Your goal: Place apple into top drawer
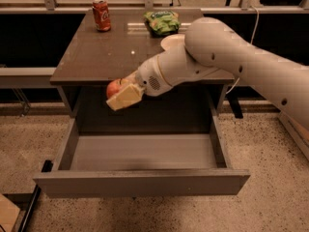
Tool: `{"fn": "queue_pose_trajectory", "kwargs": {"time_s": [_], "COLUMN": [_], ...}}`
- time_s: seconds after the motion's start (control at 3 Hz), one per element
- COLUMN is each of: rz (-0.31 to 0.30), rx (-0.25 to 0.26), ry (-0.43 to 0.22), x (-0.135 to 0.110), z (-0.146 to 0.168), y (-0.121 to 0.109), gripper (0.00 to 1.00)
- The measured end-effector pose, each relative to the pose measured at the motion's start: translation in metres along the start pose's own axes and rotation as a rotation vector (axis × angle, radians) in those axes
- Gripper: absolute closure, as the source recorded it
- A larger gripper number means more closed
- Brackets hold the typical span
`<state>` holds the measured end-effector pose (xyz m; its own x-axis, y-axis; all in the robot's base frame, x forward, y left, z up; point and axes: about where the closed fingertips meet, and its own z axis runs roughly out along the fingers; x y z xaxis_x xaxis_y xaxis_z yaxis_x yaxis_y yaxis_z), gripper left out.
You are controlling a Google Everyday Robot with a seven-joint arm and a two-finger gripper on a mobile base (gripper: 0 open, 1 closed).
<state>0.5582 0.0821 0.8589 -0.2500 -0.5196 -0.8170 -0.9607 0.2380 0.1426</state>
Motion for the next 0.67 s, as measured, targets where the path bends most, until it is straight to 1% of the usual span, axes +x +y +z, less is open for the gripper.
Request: {"fn": "queue_pose_trajectory", "kwargs": {"time_s": [0.33, 0.67], "rz": [-0.002, -0.013], "rx": [-0.001, -0.015], "ry": [0.005, 0.01], "x": [-0.0012, 0.0005], "z": [0.0026, 0.0057], "y": [-0.0014, -0.0008], "gripper": [1.0, 1.0]}}
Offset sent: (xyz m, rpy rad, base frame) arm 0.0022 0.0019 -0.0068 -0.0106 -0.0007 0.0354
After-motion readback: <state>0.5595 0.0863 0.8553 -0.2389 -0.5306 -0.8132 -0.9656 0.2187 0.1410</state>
